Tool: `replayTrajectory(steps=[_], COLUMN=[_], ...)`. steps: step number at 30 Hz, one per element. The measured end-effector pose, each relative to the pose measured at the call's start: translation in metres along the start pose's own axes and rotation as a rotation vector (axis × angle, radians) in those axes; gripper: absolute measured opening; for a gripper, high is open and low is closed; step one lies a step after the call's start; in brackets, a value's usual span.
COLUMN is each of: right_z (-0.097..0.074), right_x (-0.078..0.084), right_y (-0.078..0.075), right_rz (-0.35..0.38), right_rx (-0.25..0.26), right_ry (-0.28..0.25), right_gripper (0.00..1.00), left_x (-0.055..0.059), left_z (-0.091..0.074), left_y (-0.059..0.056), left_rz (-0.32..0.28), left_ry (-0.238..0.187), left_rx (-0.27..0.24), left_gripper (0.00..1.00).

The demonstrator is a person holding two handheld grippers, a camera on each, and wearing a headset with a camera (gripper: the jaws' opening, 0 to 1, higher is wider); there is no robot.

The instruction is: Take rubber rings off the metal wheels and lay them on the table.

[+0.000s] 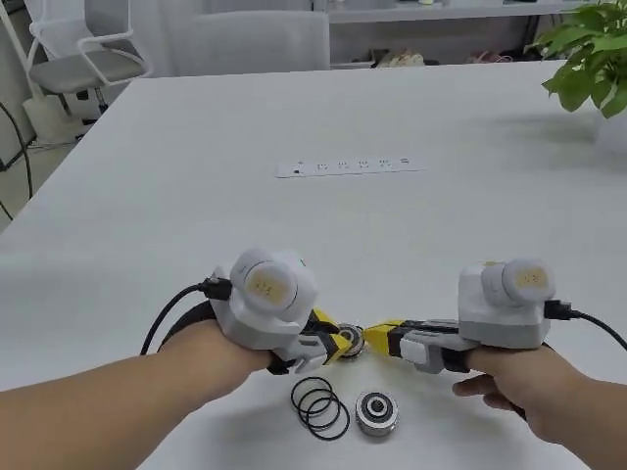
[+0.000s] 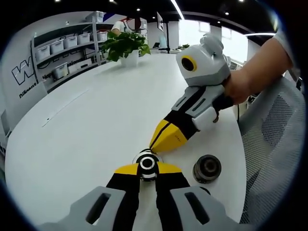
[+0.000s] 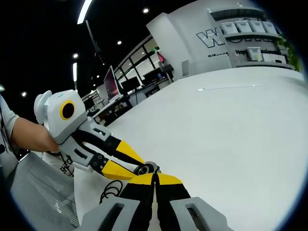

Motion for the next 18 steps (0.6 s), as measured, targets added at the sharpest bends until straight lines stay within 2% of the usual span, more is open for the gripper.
replayTrajectory(steps=[6, 18], right_z=[0.0002, 0.0047], right_x=[-0.0013, -0.0024], right_y=[0.0012, 0.0089], right_rz=[0.003, 0.009], right_rx=[0.002, -0.044], right_ry=[0.004, -0.001], right_gripper=[0.0, 0.0], left_x=[-0.0004, 0.0], left_z=[0.0004, -0.0005], left_y=[-0.0001, -0.0011], left_rz=[0.008, 0.01], left_ry=[0.003, 0.005], left_rx=[-0.008, -0.006], left_gripper=[0.06, 0.06])
Point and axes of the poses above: the centre of the closed fingertips' face, and the gripper's own axes: z roughly forward along the fingers, y roughly to its left, x roughly out of its underside, the point moved 5 cm from there along -z, roughly backward along the fingers, and after that the axes turned 14 degrees about -x, right-handed, at the moved point
